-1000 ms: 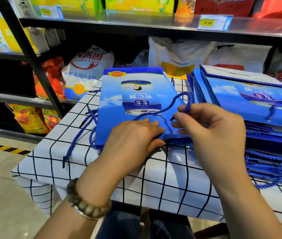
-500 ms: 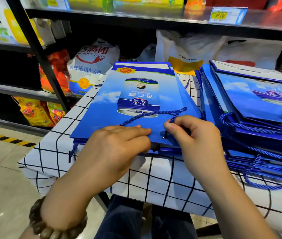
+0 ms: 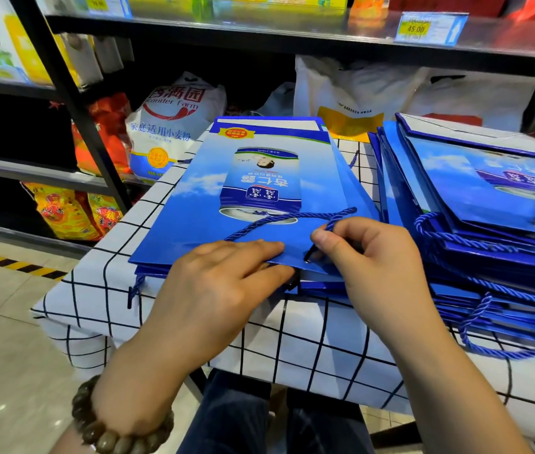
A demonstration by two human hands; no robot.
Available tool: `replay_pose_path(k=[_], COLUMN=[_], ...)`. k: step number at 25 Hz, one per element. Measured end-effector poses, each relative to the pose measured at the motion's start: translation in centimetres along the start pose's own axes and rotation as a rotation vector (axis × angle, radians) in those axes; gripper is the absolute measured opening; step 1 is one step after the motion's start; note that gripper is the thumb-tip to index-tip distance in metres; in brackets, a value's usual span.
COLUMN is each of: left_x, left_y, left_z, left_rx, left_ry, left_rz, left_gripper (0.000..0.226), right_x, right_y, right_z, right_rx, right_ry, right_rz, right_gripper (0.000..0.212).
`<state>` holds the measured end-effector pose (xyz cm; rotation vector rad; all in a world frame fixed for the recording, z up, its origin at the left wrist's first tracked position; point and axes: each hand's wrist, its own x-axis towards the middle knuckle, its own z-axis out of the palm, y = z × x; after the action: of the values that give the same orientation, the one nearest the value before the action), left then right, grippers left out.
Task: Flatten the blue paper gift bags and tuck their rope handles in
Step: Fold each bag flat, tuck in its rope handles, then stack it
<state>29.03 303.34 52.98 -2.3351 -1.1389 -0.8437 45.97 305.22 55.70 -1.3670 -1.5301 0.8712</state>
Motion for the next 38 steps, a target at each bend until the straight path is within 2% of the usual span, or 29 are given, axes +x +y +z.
replay_pose_path(k=[4,6,8,10,12,15,18,24,29,32,35,38], left_x=[-0.2,-0.3,-0.3,-0.3,-0.3,0.1,0.9,1.3,0.7,-0.1,-0.3,-0.3], left_y=[0.1,0.1,0.0,-0.1,0.3,1.9,2.6,2.1,1.3,1.0,0.9,1.0], left_z=[0.2,0.4,0.4,0.5,0.5,0.8,1.1,0.9,0.7,1.1,1.0,0.8], left_rx=[-0.003,0.002,-0.008,-0.03,-0.043,0.045,0.132,0.082,-0.002,-0.06,-0.179,-0.115], left_ry=[0.038,0.063,0.1,0.138,0.174,0.184,0.141,0.098,0.04,0.086,0.109,0.02], left_rz=[-0.005,-0.015,-0.055,-0.11,-0.184,-0.353,-0.421,-0.337,-0.266,-0.267,-0.392,-0.386], left_gripper=[0.045,0.041,0.045,0.048,0.034,0.02,0.028,0.026,0.027,0.025,0.014,0.029], right_x=[-0.5,-0.8,-0.9,-1.0,-0.8,-0.4,-0.1,0.0,0.1,-0.1,0.2,0.4], right_y=[0.1,0.1,0.1,0.1,0.3,0.5,0.7,0.9,1.4,0.9,0.3,0.1], right_z=[0.2,0.4,0.0,-0.5,-0.6,-0.1,0.3,0.2,-0.1,0.0,0.6,1.1], right_rx=[-0.279,-0.466,-0.636,-0.704,-0.752,-0.695,-0.635,-0.526,-0.51,-0.351,-0.185,-0.225], right_ry=[0.021,0.014,-0.033,-0.121,-0.141,-0.122,-0.106,-0.099,-0.133,-0.219,-0.133,-0.076], right_rz=[-0.108,-0.235,-0.37,-0.439,-0.478,-0.452,-0.45,-0.443,-0.426,-0.284,-0.131,-0.084], right_gripper=[0.029,0.03,0.028,0.027,0.022,0.019,0.022,0.039,0.028,0.026,0.023,0.023])
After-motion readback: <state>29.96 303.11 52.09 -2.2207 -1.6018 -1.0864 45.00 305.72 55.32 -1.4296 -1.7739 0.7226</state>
